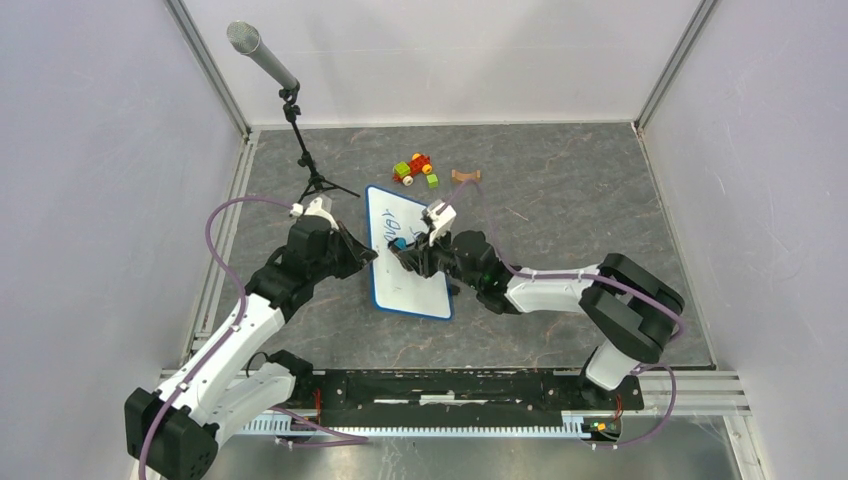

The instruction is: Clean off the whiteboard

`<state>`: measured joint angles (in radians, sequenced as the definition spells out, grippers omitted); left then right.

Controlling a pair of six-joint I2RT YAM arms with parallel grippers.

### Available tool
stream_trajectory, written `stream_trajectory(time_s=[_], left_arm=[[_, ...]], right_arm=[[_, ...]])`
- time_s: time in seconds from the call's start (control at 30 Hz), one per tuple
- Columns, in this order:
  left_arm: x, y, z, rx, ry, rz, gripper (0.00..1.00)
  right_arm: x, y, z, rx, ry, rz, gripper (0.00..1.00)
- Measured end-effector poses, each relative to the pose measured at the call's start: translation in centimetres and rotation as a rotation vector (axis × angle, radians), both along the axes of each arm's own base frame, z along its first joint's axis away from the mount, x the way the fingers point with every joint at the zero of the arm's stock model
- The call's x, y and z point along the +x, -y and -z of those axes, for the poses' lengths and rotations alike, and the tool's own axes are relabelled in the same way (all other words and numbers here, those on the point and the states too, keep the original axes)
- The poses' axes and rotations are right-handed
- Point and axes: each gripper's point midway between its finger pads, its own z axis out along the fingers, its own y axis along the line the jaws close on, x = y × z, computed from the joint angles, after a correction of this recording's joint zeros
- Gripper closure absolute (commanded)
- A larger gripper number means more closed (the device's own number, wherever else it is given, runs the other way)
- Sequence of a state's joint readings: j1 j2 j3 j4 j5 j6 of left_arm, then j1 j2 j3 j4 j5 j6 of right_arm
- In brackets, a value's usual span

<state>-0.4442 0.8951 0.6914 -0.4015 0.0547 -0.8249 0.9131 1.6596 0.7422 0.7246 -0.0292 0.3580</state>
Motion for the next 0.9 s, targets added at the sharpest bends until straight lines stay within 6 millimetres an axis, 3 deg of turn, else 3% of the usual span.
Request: stream_trajectory(time_s=[0.07, 0.27, 0.37, 0.57, 0.8, 0.9], left_arm=[[-0.1, -0.1, 0.0, 0.001, -0.003, 0.0, 0.98], [-0.4, -0.2, 0.1, 0.004, -0.009, 0.002, 0.98], [-0.5, -0.1, 0.1, 0.004, -0.009, 0.008, 0.98], [-0.4, -0.1, -0.1, 0.001, -0.002, 0.008, 0.98], [-0.3, -0.1, 0.0, 0.015, 0.008, 0.02, 0.98], [-0.1, -0.3, 0.1, 0.039, 0.012, 0.025, 0.98]], right_arm=[[-1.0, -0.5, -0.5, -0.03, 0.056, -0.019, 0.74], [-6.3, -3.4, -3.4, -0.028, 0.207, -0.184, 0.74], [-6.4, -3.3, -3.3, -0.028, 0.214, -0.184, 0.74], [-4.6, -2.2, -2.8, 0.036, 0.109, -0.14, 0.74], [2.2, 2.9, 2.9, -0.025, -0.108, 0.066, 0.75], [3.2, 2.4, 3.1, -0.06, -0.13, 0.058, 0.75]])
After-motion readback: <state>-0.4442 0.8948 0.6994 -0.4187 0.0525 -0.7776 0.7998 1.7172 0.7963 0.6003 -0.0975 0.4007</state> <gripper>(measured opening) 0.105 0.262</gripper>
